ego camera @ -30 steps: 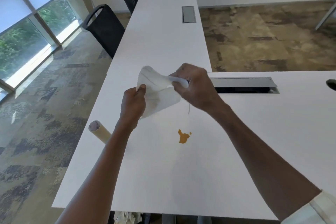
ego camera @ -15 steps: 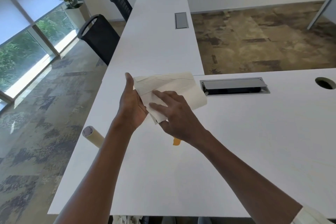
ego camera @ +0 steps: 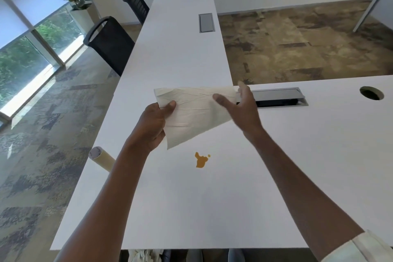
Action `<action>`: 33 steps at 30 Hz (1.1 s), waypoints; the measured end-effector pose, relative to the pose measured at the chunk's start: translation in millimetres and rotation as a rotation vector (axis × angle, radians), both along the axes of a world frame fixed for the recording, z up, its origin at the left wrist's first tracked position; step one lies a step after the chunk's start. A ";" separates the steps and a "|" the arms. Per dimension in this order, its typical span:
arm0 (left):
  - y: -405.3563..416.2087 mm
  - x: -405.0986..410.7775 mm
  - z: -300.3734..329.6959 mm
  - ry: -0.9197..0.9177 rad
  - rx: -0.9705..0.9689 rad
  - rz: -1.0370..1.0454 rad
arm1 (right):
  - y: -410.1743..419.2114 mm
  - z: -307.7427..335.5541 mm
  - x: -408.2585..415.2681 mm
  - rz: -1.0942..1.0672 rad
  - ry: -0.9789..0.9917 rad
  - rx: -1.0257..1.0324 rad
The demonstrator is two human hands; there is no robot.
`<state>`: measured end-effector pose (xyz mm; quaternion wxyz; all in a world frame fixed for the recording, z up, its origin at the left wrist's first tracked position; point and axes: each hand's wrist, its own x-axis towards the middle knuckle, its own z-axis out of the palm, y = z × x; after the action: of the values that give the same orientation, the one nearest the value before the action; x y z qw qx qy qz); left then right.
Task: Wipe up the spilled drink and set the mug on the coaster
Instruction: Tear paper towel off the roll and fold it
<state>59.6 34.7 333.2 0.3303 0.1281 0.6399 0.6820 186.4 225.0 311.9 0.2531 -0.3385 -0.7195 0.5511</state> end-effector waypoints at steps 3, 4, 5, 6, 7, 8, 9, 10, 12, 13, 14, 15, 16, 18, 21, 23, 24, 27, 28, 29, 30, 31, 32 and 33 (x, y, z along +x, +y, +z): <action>-0.4 0.2 -2.4 -0.038 0.000 -0.032 | 26.9 -13.3 8.6 0.172 0.078 -0.462; -0.2 -0.3 -4.6 -0.047 -0.006 -0.042 | 30.6 -17.4 11.8 0.227 0.096 -0.543; 0.1 -1.1 -7.4 -0.053 -0.018 -0.047 | 32.3 -21.0 13.8 0.261 0.117 -0.595; 0.5 -1.7 -10.2 -0.055 -0.034 -0.041 | 33.2 -25.4 14.4 0.261 0.139 -0.620; 1.2 -2.7 -13.8 -0.056 -0.053 -0.025 | 33.6 -29.3 13.8 0.234 0.169 -0.627; 1.8 -4.1 -18.2 -0.057 -0.071 -0.004 | 33.5 -32.5 12.1 0.194 0.200 -0.617; 1.8 -5.6 -23.0 -0.056 -0.085 0.009 | 33.1 -35.4 9.9 0.157 0.223 -0.588; 1.8 -6.9 -28.2 -0.052 -0.093 0.011 | 33.0 -38.0 7.7 0.132 0.237 -0.550; 1.0 -8.5 -37.8 -0.048 -0.096 0.003 | 32.9 -43.0 4.3 0.110 0.247 -0.469; 0.6 -9.2 -42.5 -0.050 -0.098 0.009 | 33.0 -45.1 3.1 0.103 0.235 -0.421; 0.5 -9.8 -47.1 -0.051 -0.102 0.021 | 32.4 -46.8 2.1 0.093 0.212 -0.369; 0.1 -10.3 -52.0 -0.050 -0.106 0.038 | 31.3 -48.4 1.1 0.084 0.186 -0.312; 0.0 -10.4 -57.2 -0.047 -0.111 0.059 | 29.5 -50.0 0.8 0.082 0.163 -0.262; 0.0 -9.9 -68.2 -0.045 -0.126 0.096 | 23.7 -54.6 0.9 0.100 0.130 -0.198; -1.1 -9.8 -86.7 -0.035 -0.172 0.135 | 14.5 -69.6 -0.3 0.119 0.059 -0.103; -2.8 -10.6 -101.5 -0.023 -0.216 0.192 | 8.9 -82.6 -2.3 0.076 -0.019 -0.021; -3.7 -11.1 -109.9 -0.020 -0.246 0.231 | 6.3 -89.8 -3.4 0.052 -0.045 0.006; -7.3 -10.6 -136.2 -0.008 -0.345 0.306 | -2.4 -113.9 -5.1 0.037 -0.082 0.035; -9.2 -10.1 -145.6 0.002 -0.373 0.314 | -5.4 -122.1 -5.0 0.037 -0.108 0.045; -11.8 -9.3 -154.6 0.016 -0.401 0.319 | -8.2 -130.4 -4.4 0.038 -0.140 0.057; -14.7 -8.0 -163.0 0.027 -0.423 0.319 | -10.7 -138.6 -3.5 0.048 -0.173 0.071; -18.1 -6.6 -171.2 0.030 -0.427 0.312 | -12.6 -146.7 -2.2 0.073 -0.206 0.085; -21.3 -4.9 -179.6 0.030 -0.415 0.301 | -14.1 -154.5 -1.0 0.107 -0.237 0.092; -24.7 -3.6 -187.6 0.042 -0.409 0.286 | -15.8 -162.0 -0.1 0.142 -0.265 0.089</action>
<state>56.0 10.0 145.7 0.2360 -0.0193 0.7828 0.5754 186.3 209.2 149.9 0.1313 -0.3450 -0.7925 0.4855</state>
